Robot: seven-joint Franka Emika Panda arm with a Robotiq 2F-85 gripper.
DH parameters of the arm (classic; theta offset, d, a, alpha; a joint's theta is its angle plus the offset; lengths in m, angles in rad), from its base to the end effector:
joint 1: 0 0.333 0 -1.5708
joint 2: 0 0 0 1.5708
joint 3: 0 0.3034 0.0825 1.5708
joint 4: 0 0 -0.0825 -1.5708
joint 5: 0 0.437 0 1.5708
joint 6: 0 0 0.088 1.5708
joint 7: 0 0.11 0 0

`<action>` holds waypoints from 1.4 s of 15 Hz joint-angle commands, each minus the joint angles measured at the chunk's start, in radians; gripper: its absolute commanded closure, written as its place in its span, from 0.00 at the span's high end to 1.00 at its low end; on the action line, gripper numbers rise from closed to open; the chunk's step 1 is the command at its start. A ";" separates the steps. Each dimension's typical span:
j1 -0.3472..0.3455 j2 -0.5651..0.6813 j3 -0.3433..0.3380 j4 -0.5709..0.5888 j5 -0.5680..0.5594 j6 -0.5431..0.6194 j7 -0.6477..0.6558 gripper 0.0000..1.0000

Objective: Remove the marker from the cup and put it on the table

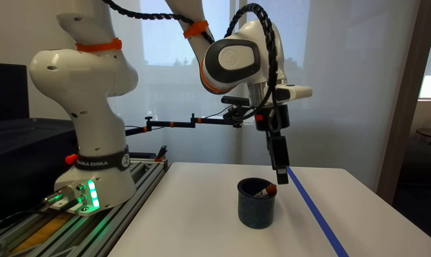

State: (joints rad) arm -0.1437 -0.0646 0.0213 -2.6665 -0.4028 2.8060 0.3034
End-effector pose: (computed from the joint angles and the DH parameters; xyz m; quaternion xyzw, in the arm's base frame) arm 0.4621 -0.0385 0.2168 0.9909 -0.0288 0.1070 0.0761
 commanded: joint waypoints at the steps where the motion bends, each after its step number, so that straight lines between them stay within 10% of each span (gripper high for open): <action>1: 0.033 0.071 -0.003 0.038 -0.019 0.050 0.036 1.00; 21: 0.144 0.131 -0.020 0.116 0.203 -0.168 0.143 1.00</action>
State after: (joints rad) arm -0.0160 0.0595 0.0197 -2.5593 -0.2187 2.6687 0.4206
